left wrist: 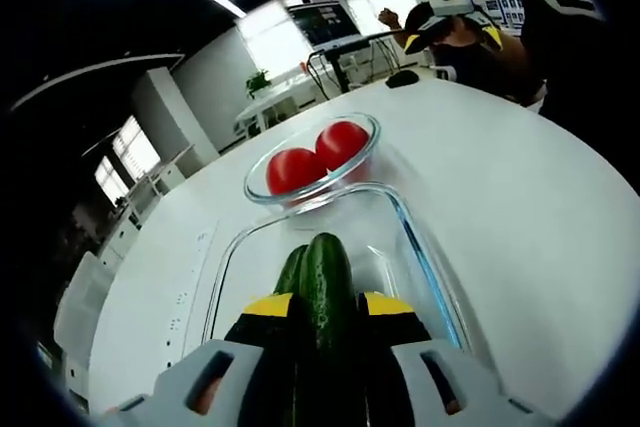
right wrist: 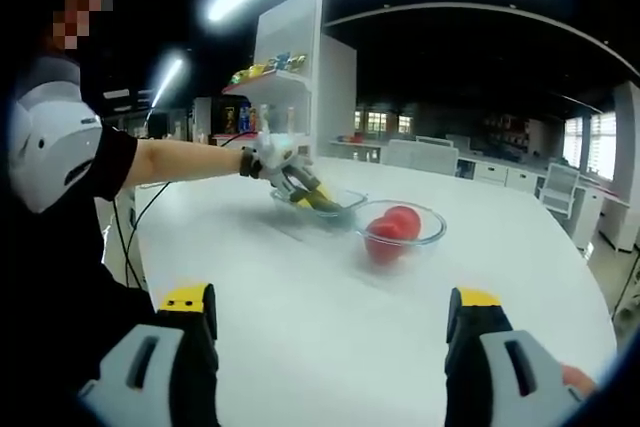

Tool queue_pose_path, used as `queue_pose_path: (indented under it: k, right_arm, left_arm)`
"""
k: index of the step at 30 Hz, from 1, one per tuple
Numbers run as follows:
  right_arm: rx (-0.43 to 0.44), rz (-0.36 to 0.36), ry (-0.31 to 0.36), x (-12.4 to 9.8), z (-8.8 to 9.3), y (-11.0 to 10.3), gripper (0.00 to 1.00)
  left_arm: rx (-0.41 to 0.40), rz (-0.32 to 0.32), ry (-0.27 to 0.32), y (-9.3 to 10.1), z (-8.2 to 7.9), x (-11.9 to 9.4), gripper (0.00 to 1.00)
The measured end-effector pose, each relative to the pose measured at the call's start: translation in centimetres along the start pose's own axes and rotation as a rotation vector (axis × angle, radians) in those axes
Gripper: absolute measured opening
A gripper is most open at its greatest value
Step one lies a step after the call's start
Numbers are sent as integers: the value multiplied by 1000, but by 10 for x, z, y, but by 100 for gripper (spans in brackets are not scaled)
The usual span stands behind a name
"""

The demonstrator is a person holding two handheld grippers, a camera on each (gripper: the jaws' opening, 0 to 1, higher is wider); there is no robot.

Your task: Sort the scattered tomatoes and cucumbers on the table and place them into their respective storage containers

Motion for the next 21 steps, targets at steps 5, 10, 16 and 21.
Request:
queue_pose_path:
  k: [5, 10, 16, 21]
  right_arm:
    - [-2, -1, 0, 0, 0, -1, 91]
    - [-2, 0, -5, 1, 1, -1, 91]
    - [8, -3, 5, -1, 1, -1, 91]
    - [2, -5, -1, 0, 2, -2, 91]
  left_arm:
    - [3, 3, 5, 3, -1, 2, 29]
    - [-7, -4, 7, 1, 0, 1, 33]
    - [-17, -9, 22, -4, -1, -1, 38]
    - [-26, -21, 45, -6, -5, -4, 42]
Point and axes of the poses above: the point that each gripper's makers call its tool centre point, and the gripper's own axes: x roughly forward along the fingers, y roughly to its right, z roughly out of its underside, the point moved 8 cm from there along -x, roughly backward along the fingers, and after that the axes turned 1 degree about -x, right-handed, at the moved point
